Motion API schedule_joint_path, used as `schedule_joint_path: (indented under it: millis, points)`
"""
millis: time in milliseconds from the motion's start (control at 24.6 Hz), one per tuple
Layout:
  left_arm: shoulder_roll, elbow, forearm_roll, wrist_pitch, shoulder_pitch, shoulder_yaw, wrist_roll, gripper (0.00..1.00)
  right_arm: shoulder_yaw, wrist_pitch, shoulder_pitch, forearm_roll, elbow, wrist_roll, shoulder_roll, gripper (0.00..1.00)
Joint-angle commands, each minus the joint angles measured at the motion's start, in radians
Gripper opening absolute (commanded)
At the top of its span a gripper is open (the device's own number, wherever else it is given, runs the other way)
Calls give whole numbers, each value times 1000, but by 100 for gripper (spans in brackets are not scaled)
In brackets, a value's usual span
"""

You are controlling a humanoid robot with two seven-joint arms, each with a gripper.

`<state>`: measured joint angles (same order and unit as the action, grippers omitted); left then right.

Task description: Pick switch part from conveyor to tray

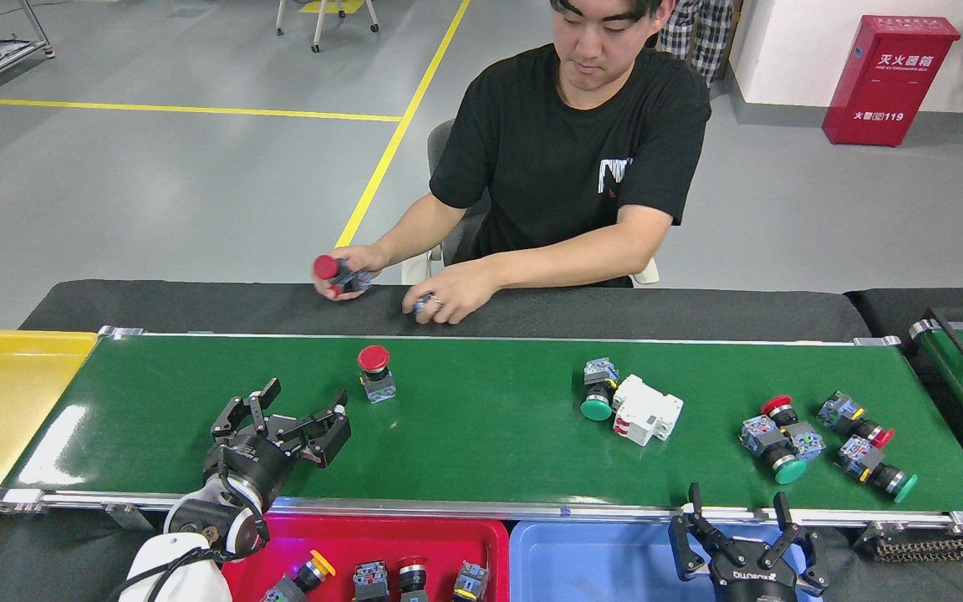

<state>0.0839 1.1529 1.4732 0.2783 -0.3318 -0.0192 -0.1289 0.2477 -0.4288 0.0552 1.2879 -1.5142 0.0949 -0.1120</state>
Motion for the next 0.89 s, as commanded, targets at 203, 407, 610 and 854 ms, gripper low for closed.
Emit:
schedule_joint_path:
  millis: [203, 407, 610, 854]
  points:
    - [-15, -108, 2, -18, -90, -1, 8, 100, -7, -7, -49, -1, 23, -57, 5, 98]
    - [-15, -147, 2, -19, -119, 1, 11, 100, -7, 1, -118, -1, 101, -107, 6, 64]
    - [-15, -197, 2, -51, -156, -1, 14, 98, -1, 56, -153, 2, 137, -116, 2, 6]
    - [-18, -254, 2, -83, -194, -1, 14, 94, 1, 148, -146, 4, 80, -115, -2, 2]
